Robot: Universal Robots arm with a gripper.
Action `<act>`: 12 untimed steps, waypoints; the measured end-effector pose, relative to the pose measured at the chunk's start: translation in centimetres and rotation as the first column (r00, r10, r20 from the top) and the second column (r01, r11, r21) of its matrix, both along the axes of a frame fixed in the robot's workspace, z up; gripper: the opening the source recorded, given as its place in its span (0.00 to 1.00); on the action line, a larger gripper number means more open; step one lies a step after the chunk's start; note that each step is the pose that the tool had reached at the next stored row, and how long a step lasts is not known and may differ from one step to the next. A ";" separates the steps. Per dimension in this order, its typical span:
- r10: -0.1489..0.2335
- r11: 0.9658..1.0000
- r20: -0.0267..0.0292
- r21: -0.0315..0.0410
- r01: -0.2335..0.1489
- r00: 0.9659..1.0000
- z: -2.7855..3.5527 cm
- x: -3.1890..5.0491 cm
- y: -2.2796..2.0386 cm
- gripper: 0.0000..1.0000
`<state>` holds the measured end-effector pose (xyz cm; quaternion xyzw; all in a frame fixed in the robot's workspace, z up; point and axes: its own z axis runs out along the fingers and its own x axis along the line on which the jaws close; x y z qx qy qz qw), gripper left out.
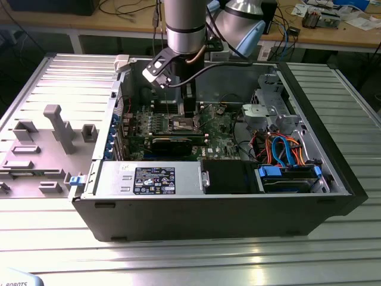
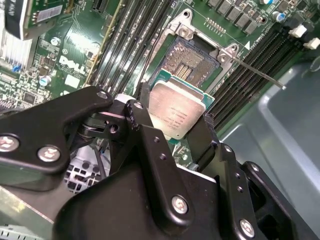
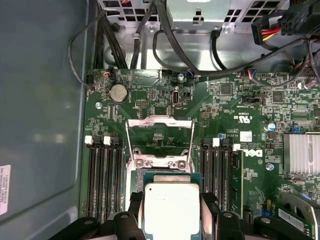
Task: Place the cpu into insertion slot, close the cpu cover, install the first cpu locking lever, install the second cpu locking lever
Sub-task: 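Place the cpu into insertion slot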
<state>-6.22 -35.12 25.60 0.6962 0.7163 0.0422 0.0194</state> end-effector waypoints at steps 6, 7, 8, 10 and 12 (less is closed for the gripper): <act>0.000 1.000 0.000 0.000 0.000 1.000 -1.27 -0.06 0.02 0.54; 0.000 1.000 0.000 0.000 0.000 1.000 -1.45 -0.06 0.02 0.54; 0.000 1.000 0.000 0.000 0.000 1.000 -1.56 -0.06 0.03 0.54; 0.000 1.000 0.000 0.000 0.000 1.000 -1.66 -0.07 0.02 0.54; 0.000 1.000 0.000 0.000 0.000 1.000 -1.77 -0.07 0.03 0.54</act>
